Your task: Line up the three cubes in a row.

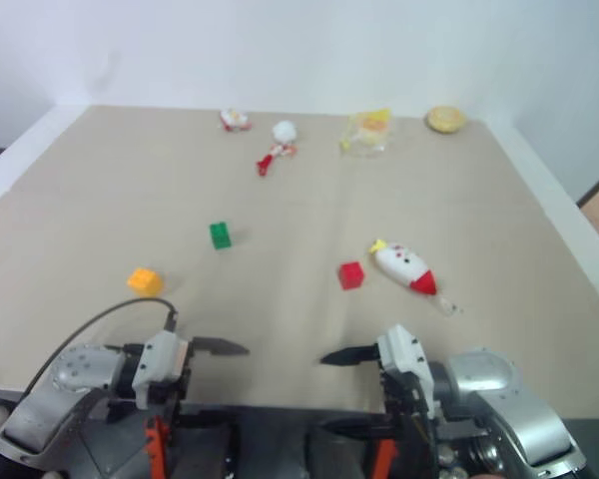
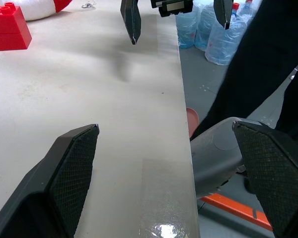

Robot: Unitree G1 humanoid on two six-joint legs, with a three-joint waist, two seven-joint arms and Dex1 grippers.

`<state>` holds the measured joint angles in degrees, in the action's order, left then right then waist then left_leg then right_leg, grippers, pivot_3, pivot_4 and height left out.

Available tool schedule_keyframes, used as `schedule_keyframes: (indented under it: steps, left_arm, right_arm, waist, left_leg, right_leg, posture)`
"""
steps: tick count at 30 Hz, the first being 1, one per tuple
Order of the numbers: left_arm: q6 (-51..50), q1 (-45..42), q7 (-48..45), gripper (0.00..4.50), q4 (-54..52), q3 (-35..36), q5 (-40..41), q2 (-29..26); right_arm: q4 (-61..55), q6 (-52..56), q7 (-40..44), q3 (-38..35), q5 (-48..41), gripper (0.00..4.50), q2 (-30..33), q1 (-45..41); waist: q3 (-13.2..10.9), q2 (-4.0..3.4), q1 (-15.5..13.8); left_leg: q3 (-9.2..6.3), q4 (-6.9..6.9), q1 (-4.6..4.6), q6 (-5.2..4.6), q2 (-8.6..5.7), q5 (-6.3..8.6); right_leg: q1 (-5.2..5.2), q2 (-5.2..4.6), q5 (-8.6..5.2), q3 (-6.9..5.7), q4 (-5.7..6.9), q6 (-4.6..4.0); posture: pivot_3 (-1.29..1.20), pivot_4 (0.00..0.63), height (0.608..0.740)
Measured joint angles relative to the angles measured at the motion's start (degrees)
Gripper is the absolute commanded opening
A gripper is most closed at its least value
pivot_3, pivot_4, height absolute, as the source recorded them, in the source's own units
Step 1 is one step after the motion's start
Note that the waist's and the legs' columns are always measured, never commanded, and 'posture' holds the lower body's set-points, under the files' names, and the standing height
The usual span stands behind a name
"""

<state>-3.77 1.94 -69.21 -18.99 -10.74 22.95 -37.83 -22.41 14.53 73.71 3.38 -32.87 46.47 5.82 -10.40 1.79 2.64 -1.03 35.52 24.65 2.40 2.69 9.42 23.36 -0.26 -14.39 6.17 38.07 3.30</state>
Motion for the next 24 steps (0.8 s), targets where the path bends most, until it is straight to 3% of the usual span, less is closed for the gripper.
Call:
schedule_keyframes:
  steps: [24]
  left_arm:
    - [2.55, -1.76, -2.38, 4.44, 1.71, -0.05, 0.09, 0.75]
  right_arm:
    - [0.05, 0.11, 1.1, 0.18, 2.2, 4.5, 0.86, 0.34]
  waist:
    - [0.0, 0.0, -0.01]
  left_leg:
    - [0.0, 0.01, 0.0, 0.0, -0.01, 0.0]
  right_leg:
    - [-0.01, 0.0, 0.0, 0.0, 0.0, -0.01]
  posture:
    - [0.0, 0.15, 0.74]
